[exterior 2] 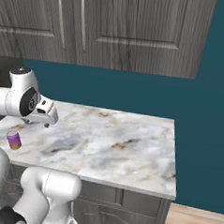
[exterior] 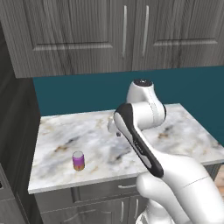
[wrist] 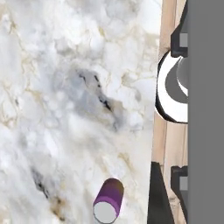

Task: Four empty soda cans are scattered around the kitchen. Gather all the cans and cluster them next to the stove for recycling.

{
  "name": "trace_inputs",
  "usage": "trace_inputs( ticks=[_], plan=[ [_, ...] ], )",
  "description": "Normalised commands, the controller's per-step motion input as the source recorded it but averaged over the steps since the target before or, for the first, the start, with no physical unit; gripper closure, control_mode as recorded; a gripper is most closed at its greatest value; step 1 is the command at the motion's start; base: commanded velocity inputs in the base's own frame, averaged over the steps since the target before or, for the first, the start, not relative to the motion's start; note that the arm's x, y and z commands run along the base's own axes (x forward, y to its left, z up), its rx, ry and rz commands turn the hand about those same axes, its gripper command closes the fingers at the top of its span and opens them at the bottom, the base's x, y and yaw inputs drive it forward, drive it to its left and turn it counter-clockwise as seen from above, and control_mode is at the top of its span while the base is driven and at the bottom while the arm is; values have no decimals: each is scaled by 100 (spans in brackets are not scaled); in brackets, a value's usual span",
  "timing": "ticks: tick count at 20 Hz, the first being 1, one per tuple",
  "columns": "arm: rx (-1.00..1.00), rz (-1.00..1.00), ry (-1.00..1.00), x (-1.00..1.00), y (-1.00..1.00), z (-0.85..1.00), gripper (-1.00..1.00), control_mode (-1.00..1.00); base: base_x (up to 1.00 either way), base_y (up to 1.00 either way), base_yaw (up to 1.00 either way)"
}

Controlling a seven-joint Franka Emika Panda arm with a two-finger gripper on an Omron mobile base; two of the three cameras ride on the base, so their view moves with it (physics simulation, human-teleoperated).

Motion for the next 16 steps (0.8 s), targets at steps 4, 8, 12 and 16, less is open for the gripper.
trace_inputs(
  ticks=[4, 8, 12, 16],
  plan=[
    [0, -6, 6, 3, 96, -41, -100, -100, 0, 0, 0],
    [0, -8, 5, 14, 94, -47, -100, -100, 0, 0, 0],
    [0, -8, 3, 30, 84, -47, -100, -100, 0, 0, 0],
    [-1, -13, 0, 53, 74, -29, -100, -100, 0, 0, 0]
  ],
)
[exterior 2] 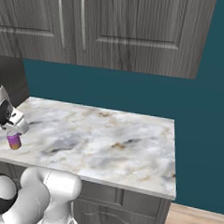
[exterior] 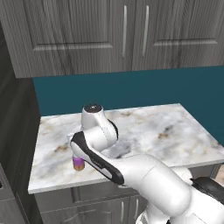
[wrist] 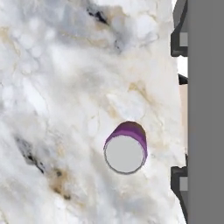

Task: Four empty soda cans are scattered around the kitchen. Gather all the cans and cluster them next to the stove for recycling.

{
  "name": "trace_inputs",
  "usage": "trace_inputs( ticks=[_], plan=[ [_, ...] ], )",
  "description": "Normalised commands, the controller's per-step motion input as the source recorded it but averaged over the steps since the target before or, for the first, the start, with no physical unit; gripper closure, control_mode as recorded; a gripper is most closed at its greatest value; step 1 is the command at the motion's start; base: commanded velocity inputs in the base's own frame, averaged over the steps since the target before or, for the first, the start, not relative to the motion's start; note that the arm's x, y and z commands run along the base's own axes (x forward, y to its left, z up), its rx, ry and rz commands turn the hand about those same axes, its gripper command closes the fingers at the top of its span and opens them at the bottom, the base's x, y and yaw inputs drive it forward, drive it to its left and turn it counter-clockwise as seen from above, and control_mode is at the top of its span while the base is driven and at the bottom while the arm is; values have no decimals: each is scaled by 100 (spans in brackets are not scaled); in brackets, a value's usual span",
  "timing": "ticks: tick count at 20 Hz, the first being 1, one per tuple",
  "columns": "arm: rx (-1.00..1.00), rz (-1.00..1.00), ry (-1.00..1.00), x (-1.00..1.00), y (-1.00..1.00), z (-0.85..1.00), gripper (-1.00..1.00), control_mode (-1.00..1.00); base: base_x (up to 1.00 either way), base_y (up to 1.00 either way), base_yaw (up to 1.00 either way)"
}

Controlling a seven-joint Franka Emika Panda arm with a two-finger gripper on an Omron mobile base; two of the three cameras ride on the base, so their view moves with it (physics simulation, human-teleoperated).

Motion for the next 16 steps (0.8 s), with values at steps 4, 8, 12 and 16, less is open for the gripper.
trace_inputs(
  ticks=[4, 8, 12, 16],
  plan=[
    [-6, -13, 0, 55, 53, -28, -100, -100, 0, 0, 0],
    [-4, -9, 0, 40, 37, -25, -100, -100, 0, 0, 0],
    [-2, -3, 2, 23, 14, -18, -100, -100, 0, 0, 0],
    [0, 0, 1, 0, 0, -4, -100, -100, 0, 0, 0]
  ],
)
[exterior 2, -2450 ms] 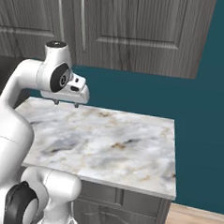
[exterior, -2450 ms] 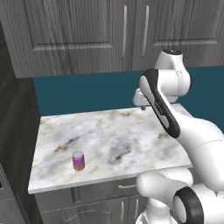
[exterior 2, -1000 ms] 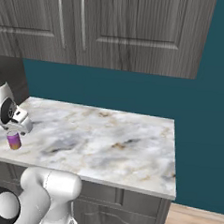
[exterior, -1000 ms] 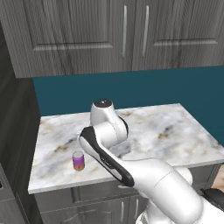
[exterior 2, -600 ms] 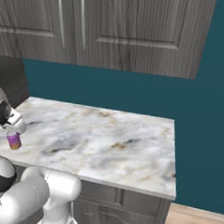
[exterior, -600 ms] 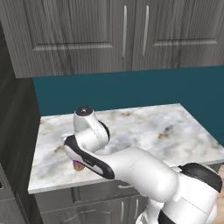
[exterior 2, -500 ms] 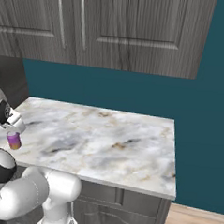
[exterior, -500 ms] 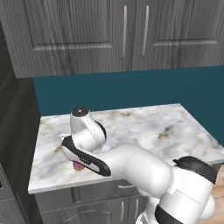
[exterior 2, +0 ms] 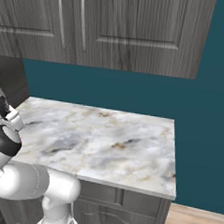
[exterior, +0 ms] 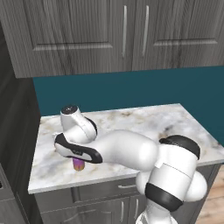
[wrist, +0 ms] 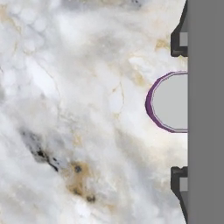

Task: Four empty soda cans are scattered around the kitchen. Gather all the cans and cluster them next to the stove for recycling.

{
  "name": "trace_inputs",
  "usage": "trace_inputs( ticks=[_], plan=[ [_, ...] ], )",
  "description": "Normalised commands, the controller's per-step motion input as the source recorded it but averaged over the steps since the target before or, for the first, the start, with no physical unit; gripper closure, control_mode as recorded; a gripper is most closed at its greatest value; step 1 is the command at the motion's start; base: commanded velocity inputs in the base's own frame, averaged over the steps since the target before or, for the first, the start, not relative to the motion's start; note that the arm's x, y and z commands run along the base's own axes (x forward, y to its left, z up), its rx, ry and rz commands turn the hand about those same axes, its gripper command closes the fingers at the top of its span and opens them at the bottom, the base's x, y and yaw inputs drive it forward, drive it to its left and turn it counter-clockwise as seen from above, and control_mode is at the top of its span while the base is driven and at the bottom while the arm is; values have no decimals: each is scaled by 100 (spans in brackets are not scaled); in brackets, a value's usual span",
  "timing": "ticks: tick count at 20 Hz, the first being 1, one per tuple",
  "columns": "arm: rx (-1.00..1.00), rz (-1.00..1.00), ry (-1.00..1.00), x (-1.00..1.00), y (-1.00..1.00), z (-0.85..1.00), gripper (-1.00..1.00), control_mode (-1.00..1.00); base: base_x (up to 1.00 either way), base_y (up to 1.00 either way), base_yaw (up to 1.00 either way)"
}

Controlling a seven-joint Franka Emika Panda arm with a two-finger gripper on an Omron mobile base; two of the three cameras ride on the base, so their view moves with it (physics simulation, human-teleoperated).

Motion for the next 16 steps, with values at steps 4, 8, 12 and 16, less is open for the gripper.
trace_inputs(
  ticks=[4, 8, 12, 16],
  plan=[
    [-1, 3, 12, 0, 0, -28, -100, -100, 0, 0, 0],
    [-1, 3, 7, 0, 0, -29, -100, -100, 0, 0, 0],
    [0, 1, 0, 0, 0, -4, -100, -100, 0, 0, 0],
    [0, 0, 0, 0, 0, -17, -100, -100, 0, 0, 0]
  ],
)
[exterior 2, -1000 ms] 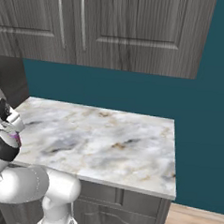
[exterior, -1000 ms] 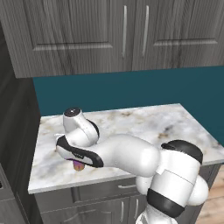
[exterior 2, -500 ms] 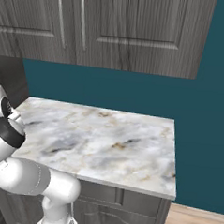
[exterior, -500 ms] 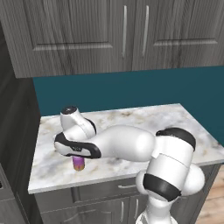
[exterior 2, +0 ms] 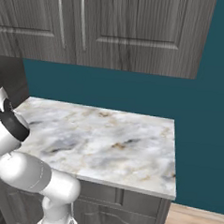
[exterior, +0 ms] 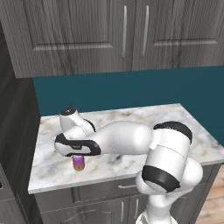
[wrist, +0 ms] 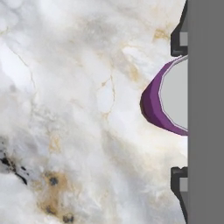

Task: Four empty soda cans are scattered around the kitchen. Gather all the cans and cluster them next to the stove for recycling.

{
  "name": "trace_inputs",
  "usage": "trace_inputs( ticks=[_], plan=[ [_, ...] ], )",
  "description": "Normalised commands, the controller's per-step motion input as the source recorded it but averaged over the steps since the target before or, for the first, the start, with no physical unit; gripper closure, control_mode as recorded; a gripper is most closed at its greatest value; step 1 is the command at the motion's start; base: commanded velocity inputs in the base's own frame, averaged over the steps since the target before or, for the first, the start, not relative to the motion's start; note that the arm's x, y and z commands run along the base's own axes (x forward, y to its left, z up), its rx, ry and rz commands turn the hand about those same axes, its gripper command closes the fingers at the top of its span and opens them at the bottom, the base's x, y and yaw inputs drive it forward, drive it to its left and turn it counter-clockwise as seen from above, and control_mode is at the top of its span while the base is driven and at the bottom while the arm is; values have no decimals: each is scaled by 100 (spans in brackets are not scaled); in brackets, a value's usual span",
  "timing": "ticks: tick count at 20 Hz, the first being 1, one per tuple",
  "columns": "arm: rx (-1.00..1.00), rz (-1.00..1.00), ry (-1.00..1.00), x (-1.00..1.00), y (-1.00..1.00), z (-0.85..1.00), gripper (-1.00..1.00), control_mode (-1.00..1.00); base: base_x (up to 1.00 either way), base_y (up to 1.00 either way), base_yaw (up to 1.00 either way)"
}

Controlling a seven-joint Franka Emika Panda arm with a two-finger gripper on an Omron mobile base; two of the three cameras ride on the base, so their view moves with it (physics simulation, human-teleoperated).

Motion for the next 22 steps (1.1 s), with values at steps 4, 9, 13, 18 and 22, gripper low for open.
trace_inputs(
  ticks=[4, 9, 13, 18, 22],
  plan=[
    [0, 0, 0, 0, 0, -17, -100, -100, 0, 0, 0],
    [0, 0, 0, -1, 0, -18, -100, -100, 0, 0, 0],
    [-1, 0, 0, -13, -2, -28, -100, -100, 0, 0, 0],
    [0, 0, 0, -17, -19, -11, -100, -100, 0, 0, 0],
    [0, 0, 0, -10, -10, -3, -100, -100, 0, 0, 0]
  ],
)
